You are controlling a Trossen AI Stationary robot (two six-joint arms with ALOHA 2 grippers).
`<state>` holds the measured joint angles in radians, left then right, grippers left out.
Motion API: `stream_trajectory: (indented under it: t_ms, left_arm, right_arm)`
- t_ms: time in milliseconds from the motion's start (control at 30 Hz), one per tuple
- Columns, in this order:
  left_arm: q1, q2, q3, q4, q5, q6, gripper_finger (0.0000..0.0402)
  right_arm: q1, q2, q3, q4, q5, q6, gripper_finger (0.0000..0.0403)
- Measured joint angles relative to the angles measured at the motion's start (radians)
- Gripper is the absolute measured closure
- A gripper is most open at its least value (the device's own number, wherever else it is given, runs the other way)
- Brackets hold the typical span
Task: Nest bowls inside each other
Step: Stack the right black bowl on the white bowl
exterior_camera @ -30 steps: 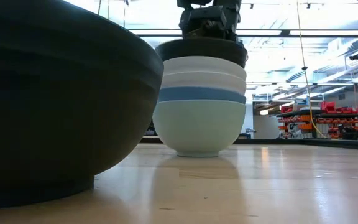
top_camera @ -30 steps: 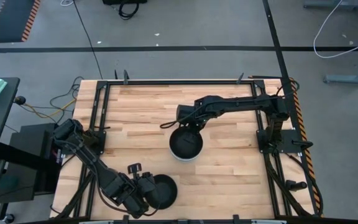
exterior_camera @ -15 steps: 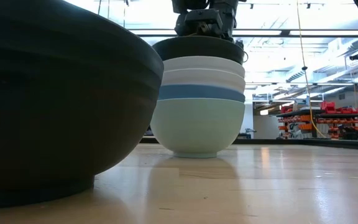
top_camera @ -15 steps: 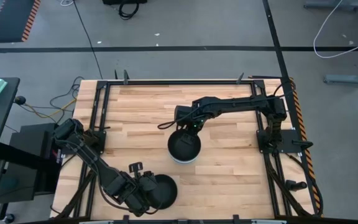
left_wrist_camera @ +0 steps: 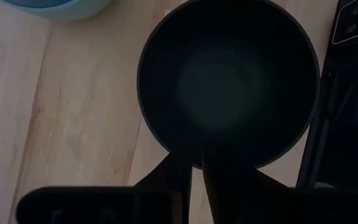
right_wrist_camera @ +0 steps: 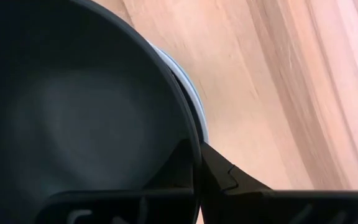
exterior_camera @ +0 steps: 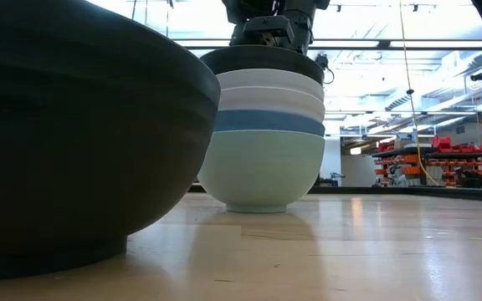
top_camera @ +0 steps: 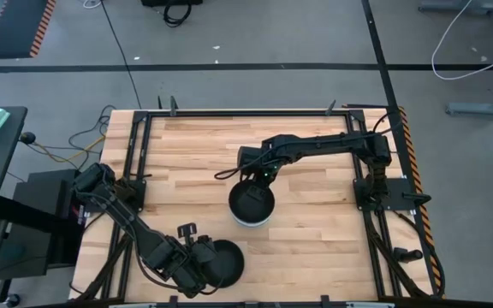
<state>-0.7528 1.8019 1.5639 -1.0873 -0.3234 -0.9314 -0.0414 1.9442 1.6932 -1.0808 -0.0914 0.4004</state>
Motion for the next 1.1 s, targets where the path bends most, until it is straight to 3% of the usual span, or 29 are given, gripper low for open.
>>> stream_trajectory:
  t_ms: [200,433,667,1100]
  left_arm:
    - [0.000,0.000,0.000,0.003,0.000,0.000,0.0362]
    - [0.000,0.000,0.000,0.002,0.000,0.000,0.0362]
    - [0.000,0.000,0.000,0.001,0.000,0.000,0.0365]
    - [0.022,0.000,0.000,-0.002,0.012,0.009,0.0359]
  right_arm:
    - [0.000,-0.002,-0.001,0.000,-0.001,0.015,0.0396]
    - [0.001,-0.002,-0.003,-0.004,0.012,0.025,0.0356]
    - [0.008,-0.020,0.001,-0.016,0.017,0.026,0.0346]
    - [0.032,-0.023,0.144,-0.077,0.073,0.024,0.0343]
